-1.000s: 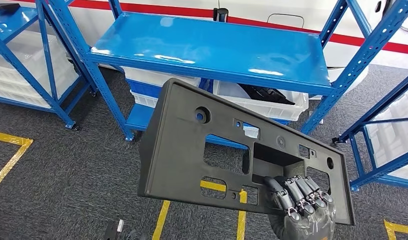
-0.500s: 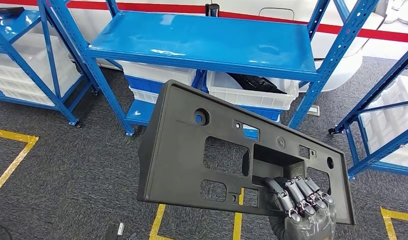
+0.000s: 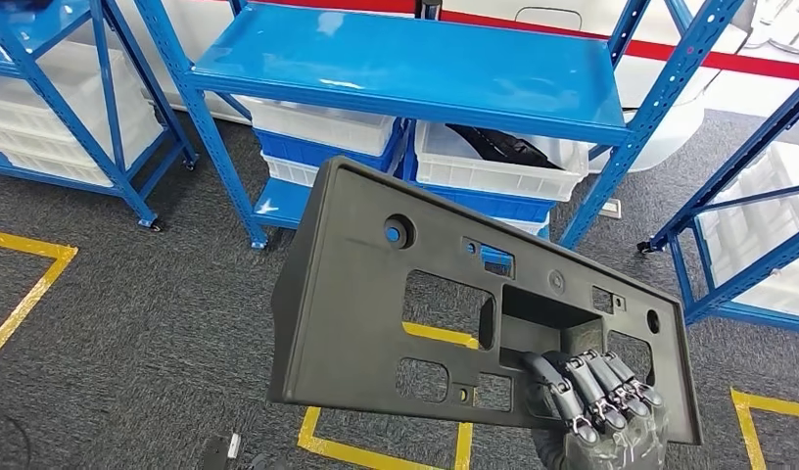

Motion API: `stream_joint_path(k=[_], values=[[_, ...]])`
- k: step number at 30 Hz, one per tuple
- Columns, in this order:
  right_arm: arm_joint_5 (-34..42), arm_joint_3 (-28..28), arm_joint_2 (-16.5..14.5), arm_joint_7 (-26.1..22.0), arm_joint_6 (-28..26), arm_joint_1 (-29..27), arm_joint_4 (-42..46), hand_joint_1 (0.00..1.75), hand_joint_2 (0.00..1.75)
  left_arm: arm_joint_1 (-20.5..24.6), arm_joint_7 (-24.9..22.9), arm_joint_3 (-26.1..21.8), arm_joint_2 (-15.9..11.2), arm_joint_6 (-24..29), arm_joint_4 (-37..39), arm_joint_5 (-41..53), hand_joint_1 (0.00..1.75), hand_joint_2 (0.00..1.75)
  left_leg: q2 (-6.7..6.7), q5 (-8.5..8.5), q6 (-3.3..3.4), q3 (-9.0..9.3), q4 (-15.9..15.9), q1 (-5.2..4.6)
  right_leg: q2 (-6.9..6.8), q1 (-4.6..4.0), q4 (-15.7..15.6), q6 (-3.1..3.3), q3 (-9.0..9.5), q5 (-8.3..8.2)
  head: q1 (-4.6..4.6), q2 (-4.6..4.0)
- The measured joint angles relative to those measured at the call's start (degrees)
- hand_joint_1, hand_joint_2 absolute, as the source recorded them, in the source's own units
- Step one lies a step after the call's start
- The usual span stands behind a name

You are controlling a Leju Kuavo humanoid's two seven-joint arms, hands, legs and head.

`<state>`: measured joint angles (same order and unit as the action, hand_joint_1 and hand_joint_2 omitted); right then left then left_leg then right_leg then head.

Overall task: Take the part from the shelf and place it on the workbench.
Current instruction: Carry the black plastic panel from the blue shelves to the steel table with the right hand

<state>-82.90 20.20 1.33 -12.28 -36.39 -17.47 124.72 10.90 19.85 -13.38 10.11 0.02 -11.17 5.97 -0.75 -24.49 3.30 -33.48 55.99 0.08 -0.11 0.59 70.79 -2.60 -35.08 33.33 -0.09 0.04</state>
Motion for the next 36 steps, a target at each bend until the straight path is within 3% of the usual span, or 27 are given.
stream_joint_path(k=[2,3,4,6,8,9,11,12,13,14,15,17,19,22,23,25,27,28,29,30,32,34,36], values=[[0.0,0.0,0.0,0.0,0.0,0.0,0.0,1.75,1.75,0.0,0.0,0.0,0.0,0.0,0.0,0.0,0.0,1.75,0.03,0.71,-0.41,-0.97,0.3,-0.08,0.0,0.0,-8.8,-0.45,6.09,-2.18,0.03,0.0],[0.0,0.0,0.0,0.0,0.0,0.0,0.0,1.75,1.75,0.0,0.0,0.0,0.0,0.0,0.0,0.0,0.0,1.75,0.04,1.07,-0.7,-1.26,0.5,-0.17,0.03,-0.14,-12.7,-0.3,8.55,-2.59,-0.02,0.0],[0.0,0.0,0.0,0.0,0.0,0.0,0.0,1.75,1.75,0.0,0.0,0.0,0.0,0.0,0.0,0.0,0.0,1.75,0.05,1.39,-0.99,-1.42,0.6,-0.27,0.06,-0.3,-15.2,-0.02,9.88,-2.61,-0.03,0.0],[0.1,0.0,0.1,0.0,0.0,0.0,0.1,1.75,1.75,0.0,0.0,0.0,0.0,0.0,0.0,0.0,0.0,1.75,0.06,2.09,-1.54,-1.59,0.7,-0.37,0.13,-0.52,-16.1,0.54,9.81,-2.73,-0.1,0.0],[0.5,0.0,0.1,-0.1,0.0,0.1,0.1,1.75,1.75,0.0,0.0,-0.1,0.0,0.0,0.0,0.0,0.0,1.75,0.31,1.03,-2.16,-2.24,1.6,-0.19,0.01,0.07,-16.1,1.56,9.17,-3.39,-0.15,0.0],[0.8,0.0,0.1,-0.2,0.0,0.1,0.1,1.75,1.75,-0.1,0.0,-0.1,-0.1,0.0,0.0,0.0,0.0,1.75,0.47,-0.89,-2.51,-2.96,3.4,-0.07,-0.07,0.34,-16.1,2.27,8.82,-3.85,-0.24,0.0],[1.7,0.0,0.0,-0.7,0.0,0.4,0.0,1.75,1.75,-0.1,-0.1,-0.3,-0.1,0.2,0.0,-0.1,0.0,1.75,0.66,-6.37,-3.15,-5.17,10.2,0.18,-0.22,0.33,-16.0,3.24,8.03,-4.76,-0.39,0.0],[2.3,-0.1,0.0,-1.0,0.0,0.6,-0.1,1.75,1.75,-0.1,-0.3,-0.4,-0.1,0.3,0.0,-0.3,0.0,1.75,0.68,-8.43,-3.36,-6.24,14.0,0.27,-0.25,0.23,-15.9,3.38,7.51,-5.16,-0.43,0.0],[2.9,-0.1,-0.1,-1.4,0.0,0.9,-0.2,1.75,1.75,-0.1,-0.4,-0.6,-0.2,0.4,0.0,-0.4,0.0,1.75,0.68,-9.35,-3.49,-6.72,16.7,0.35,-0.27,0.15,-15.7,3.34,6.97,-5.54,-0.42,0.0],[3.4,-0.1,-0.2,-1.7,0.0,1.2,-0.4,1.75,1.75,-0.1,-0.6,-0.8,-0.2,0.6,0.0,-0.5,0.0,1.75,0.68,-9.09,-3.54,-6.19,17.3,0.44,-0.27,0.1,-15.5,3.27,6.37,-5.84,-0.43,0.0],[3.8,-0.1,-0.2,-1.9,0.0,1.5,-0.6,1.75,1.75,-0.1,-0.7,-0.9,-0.2,0.6,0.0,-0.7,0.0,1.75,0.67,-7.9,-3.51,-4.54,15.6,0.51,-0.25,0.1,-15.2,3.18,5.85,-6.04,-0.43,0.0],[4.2,-0.1,-0.4,-2.1,0.0,2.0,-0.9,1.75,1.75,0.0,-0.7,-1.1,-0.2,0.6,0.0,-0.7,0.0,1.75,0.73,-5.25,-3.26,0.81,7.9,0.59,-0.23,0.06,-14.6,3.01,5.02,-6.26,-0.44,0.0],[4.3,-0.2,-0.5,-2.1,0.0,2.5,-1.2,1.75,1.75,0.0,-0.7,-1.2,-0.3,0.6,0.0,-0.7,0.0,1.75,0.89,-4.33,-2.75,4.13,2.2,0.39,-0.25,-0.16,-14.2,2.52,4.44,-6.56,-0.4,0.0],[4.3,-0.2,-0.7,-2.1,0.0,2.9,-1.4,1.75,1.75,0.0,-0.7,-1.5,-0.3,0.6,0.0,-0.8,0.0,1.75,0.87,-3.78,-1.66,3.98,0.9,0.13,-0.27,-0.29,-14.0,1.26,3.73,-7.17,-0.39,0.0],[4.3,-0.2,-0.7,-2.1,0.0,3.0,-1.5,1.75,1.75,0.0,-0.7,-1.5,-0.4,0.6,0.0,-0.8,0.0,1.75,0.77,-3.32,-1.13,3.72,0.6,0.19,-0.23,-0.29,-13.5,1.02,3.25,-6.71,-0.38,0.0],[4.3,-0.2,-0.7,-2.1,0.0,3.1,-1.6,1.75,1.75,0.1,-0.7,-1.6,-0.3,0.6,0.0,-0.8,0.0,1.75,0.55,-2.29,-0.12,2.88,0.2,0.34,-0.12,-0.28,-9.4,1.14,1.27,-3.64,-0.19,0.0],[4.3,-0.3,-0.7,-2.1,0.0,3.2,-1.8,1.75,1.75,0.1,-0.7,-1.6,-0.4,0.6,0.0,-0.8,0.0,1.75,0.41,-1.43,0.23,1.66,0.2,0.21,-0.05,-0.08,-1.7,1.37,-1.58,0.51,-0.04,0.0],[4.3,-0.3,-0.6,-2.1,0.0,3.2,-1.9,1.75,1.75,0.1,-0.7,-1.6,-0.4,0.6,0.0,-0.8,0.0,1.75,0.34,-1.0,0.22,1.04,0.2,0.17,-0.05,0.0,1.4,1.17,-2.4,1.68,-0.03,0.0],[4.3,-0.3,-0.6,-2.1,0.0,3.2,-2.0,1.75,1.75,0.1,-0.7,-1.6,-0.4,0.6,0.0,-0.8,0.0,1.75,0.29,-0.57,0.17,0.46,0.3,0.15,-0.05,0.08,2.6,0.74,-2.25,1.83,-0.02,0.0],[4.3,-0.3,-0.6,-2.1,0.0,3.2,-2.1,1.75,1.75,0.1,-0.7,-1.7,-0.4,0.6,0.0,-0.8,0.0,1.75,0.28,-0.16,0.07,-0.06,0.3,0.15,-0.06,0.15,1.4,0.2,-0.91,0.99,0.0,0.0],[4.3,-0.3,-0.7,-2.1,0.0,3.3,-2.2,1.75,1.75,0.1,-0.7,-1.7,-0.4,0.6,0.0,-0.8,0.0,1.75,0.29,0.56,-0.28,-0.84,0.4,0.15,-0.07,0.3,-6.5,-0.63,4.35,-1.68,0.03,0.0],[4.3,-0.3,-0.7,-2.1,0.0,3.4,-2.2,1.75,1.75,0.1,-0.7,-1.7,-0.4,0.6,0.0,-0.8,0.0,1.75,0.3,1.27,-0.89,-1.4,0.5,-0.01,-0.03,0.04,-13.9,-0.48,8.77,-2.94,0.0,0.0],[4.3,-0.3,-0.7,-2.1,0.0,3.5,-2.2,1.75,1.75,0.1,-0.7,-1.7,-0.4,0.6,0.0,-0.8,0.0,1.75,0.26,2.02,-1.51,-1.73,0.6,-0.15,0.02,-0.39,-15.9,0.06,9.29,-3.11,-0.05,0.0]])
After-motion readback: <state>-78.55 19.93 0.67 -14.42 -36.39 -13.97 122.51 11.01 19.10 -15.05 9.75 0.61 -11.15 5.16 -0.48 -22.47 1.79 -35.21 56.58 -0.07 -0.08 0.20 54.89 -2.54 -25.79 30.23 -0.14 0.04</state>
